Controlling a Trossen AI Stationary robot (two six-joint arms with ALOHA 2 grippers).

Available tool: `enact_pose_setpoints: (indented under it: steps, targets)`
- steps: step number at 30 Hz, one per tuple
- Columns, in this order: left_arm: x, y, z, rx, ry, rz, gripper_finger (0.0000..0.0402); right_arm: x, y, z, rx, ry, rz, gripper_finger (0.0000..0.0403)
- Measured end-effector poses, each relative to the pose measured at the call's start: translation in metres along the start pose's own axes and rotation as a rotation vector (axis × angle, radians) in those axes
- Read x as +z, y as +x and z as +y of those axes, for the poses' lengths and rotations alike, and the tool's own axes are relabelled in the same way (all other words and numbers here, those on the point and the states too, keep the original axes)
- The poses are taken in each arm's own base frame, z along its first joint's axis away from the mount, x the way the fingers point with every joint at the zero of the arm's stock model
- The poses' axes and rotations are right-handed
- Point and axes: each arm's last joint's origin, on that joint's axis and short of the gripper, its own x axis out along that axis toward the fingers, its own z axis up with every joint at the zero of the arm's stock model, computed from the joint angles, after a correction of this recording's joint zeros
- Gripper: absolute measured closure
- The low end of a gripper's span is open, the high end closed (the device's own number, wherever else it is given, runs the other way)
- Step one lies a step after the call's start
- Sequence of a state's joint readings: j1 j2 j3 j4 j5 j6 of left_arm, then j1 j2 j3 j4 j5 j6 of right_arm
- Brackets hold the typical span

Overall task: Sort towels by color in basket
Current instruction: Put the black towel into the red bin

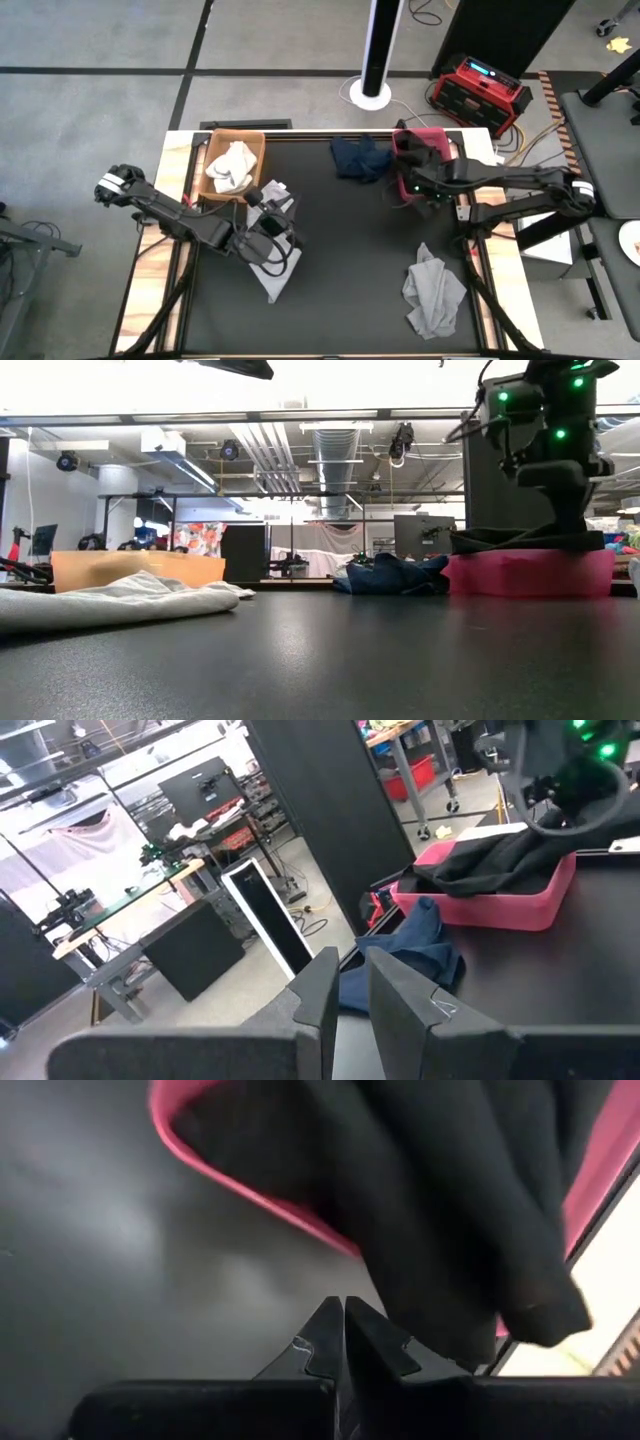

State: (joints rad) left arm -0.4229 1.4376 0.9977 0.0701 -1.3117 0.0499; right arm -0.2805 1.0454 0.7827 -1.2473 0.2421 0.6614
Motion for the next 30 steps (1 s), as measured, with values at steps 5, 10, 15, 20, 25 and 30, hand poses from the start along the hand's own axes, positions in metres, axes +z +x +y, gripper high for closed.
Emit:
enact_pose_setpoints:
  steps: [5, 10, 15, 20, 25, 30]
  targets:
    - [-0.001, 0.000, 0.000, 0.000, 0.002, 0.003, 0.0364, -0.007, 0.013, -0.001, -0.073, 0.012, 0.023, 0.0394]
    - [-0.001, 0.000, 0.000, -0.001, 0.003, 0.003, 0.0364, -0.008, 0.017, -0.004, -0.153, 0.038, -0.015, 0.0394]
    - [-0.001, 0.000, 0.000, -0.001, 0.003, 0.003, 0.0364, -0.008, 0.017, -0.007, -0.230, 0.045, -0.056, 0.0394]
    - [-0.001, 0.000, 0.000, -0.001, 0.000, 0.003, 0.0364, -0.007, 0.018, -0.010, -0.269, 0.106, -0.051, 0.0394]
    - [-0.001, 0.000, 0.000, -0.001, -0.004, 0.003, 0.0364, -0.005, 0.026, -0.007, -0.362, 0.174, -0.035, 0.0394]
    - [-0.001, 0.000, 0.000, -0.001, -0.004, 0.003, 0.0364, -0.002, 0.032, 0.000, -0.396, 0.143, 0.005, 0.0394]
